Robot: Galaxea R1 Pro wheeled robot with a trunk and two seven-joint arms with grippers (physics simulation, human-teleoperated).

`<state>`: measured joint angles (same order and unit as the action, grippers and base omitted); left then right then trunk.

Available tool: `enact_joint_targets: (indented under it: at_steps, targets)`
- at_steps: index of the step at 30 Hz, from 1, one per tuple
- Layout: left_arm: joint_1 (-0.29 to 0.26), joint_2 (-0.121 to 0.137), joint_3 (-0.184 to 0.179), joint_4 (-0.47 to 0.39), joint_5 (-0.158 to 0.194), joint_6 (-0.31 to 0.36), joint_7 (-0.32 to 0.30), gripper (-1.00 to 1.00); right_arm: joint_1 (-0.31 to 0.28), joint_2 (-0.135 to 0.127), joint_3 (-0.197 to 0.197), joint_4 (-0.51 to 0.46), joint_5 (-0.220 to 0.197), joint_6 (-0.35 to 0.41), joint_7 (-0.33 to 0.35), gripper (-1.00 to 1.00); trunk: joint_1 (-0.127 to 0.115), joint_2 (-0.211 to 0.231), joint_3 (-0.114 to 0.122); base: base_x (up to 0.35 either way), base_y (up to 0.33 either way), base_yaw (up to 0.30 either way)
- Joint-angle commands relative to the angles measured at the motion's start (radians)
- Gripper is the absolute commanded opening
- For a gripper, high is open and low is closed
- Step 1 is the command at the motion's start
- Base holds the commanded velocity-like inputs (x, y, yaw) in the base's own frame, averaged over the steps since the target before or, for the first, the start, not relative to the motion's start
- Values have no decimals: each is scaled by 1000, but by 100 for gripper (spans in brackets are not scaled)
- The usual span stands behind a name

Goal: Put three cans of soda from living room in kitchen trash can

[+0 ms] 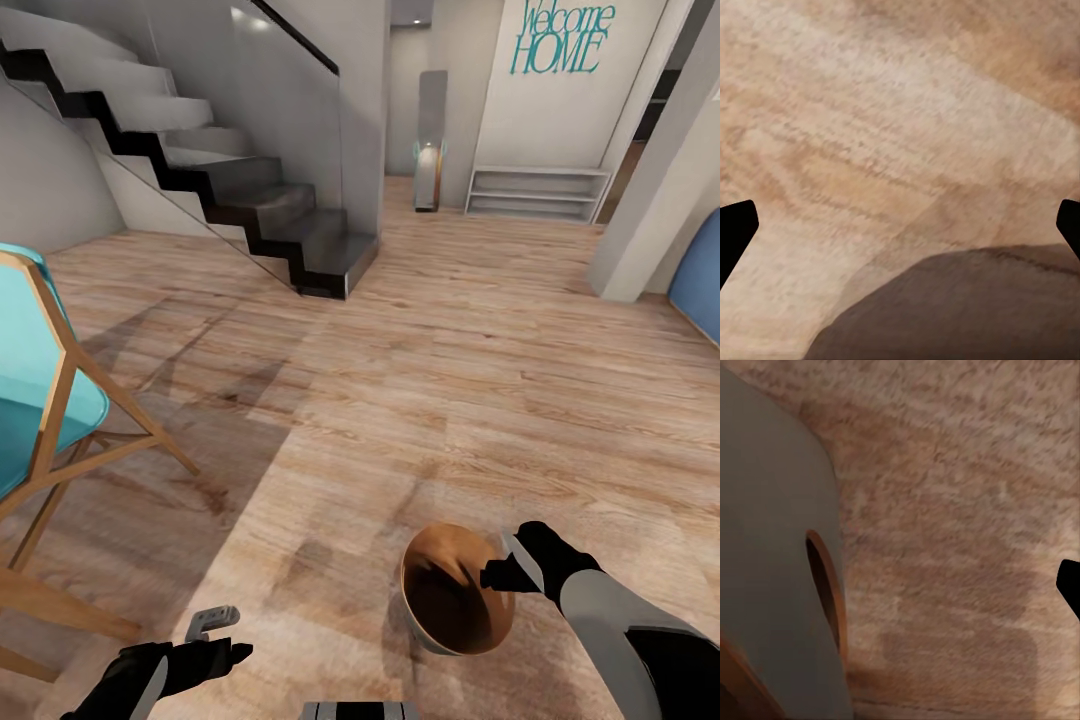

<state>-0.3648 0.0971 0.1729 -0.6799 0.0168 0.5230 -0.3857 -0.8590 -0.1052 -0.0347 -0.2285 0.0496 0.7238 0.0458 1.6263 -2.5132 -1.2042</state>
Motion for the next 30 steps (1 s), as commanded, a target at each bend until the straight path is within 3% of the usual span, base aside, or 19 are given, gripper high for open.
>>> enact_joint_targets:
  at_steps: [1,14,15,30]
  targets:
    - [0,0,3,-1,2,8,-4,100,0,0,-4,-2,6,5,5,100,0,0,-1,0,0,0]
    - [0,0,3,-2,2,8,-4,100,0,-2,-4,-3,7,2,3,100,0,0,-1,0,0,0]
    - [0,0,3,-2,2,8,-4,100,0,-2,-5,-3,7,1,3,-100,0,0,-1,0,0,0]
    - [0,1,3,-2,2,8,-4,100,8,-6,-5,-2,7,-21,4,-100,0,0,-1,0,0,0]
